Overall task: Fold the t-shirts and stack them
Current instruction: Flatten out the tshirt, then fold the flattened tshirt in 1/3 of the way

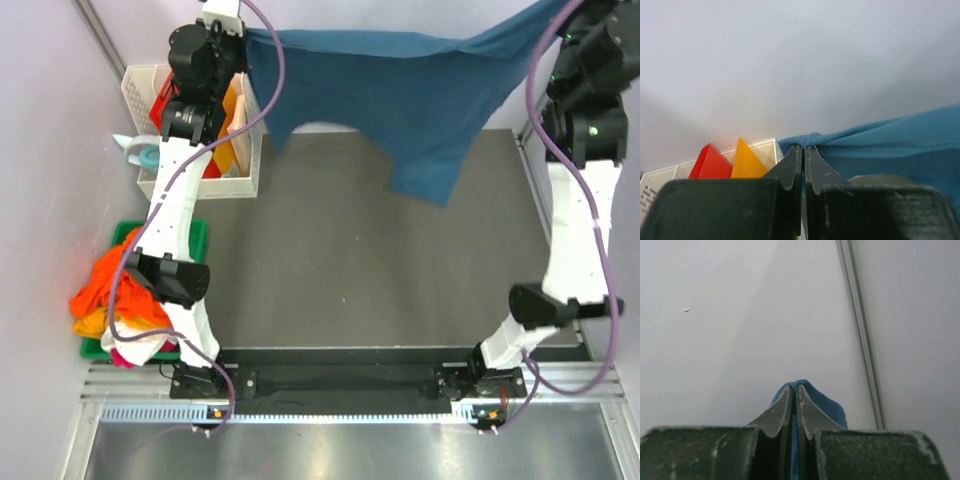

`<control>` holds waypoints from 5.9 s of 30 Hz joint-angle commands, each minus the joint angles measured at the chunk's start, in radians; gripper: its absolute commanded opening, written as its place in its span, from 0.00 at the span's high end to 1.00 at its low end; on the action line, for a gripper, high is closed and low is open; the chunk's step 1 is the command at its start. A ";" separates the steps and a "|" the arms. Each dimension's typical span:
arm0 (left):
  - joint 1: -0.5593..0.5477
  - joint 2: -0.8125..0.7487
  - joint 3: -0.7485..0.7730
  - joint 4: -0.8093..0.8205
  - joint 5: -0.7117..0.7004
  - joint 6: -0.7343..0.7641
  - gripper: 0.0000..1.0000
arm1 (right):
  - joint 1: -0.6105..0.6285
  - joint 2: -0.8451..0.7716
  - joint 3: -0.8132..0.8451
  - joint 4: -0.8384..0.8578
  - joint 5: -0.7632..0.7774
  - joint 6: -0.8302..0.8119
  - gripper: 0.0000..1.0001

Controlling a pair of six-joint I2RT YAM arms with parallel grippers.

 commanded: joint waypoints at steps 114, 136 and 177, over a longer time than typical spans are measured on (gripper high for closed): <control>0.009 -0.067 -0.986 -0.095 -0.012 -0.102 1.00 | 0.014 -0.116 -1.245 0.033 0.123 0.229 1.00; 0.006 0.134 -0.897 -0.081 -0.035 -0.067 1.00 | 0.006 0.205 -1.004 0.058 0.103 0.232 1.00; 0.011 0.113 -0.874 -0.076 -0.081 -0.085 0.70 | -0.119 0.268 -0.958 0.119 0.015 0.233 0.39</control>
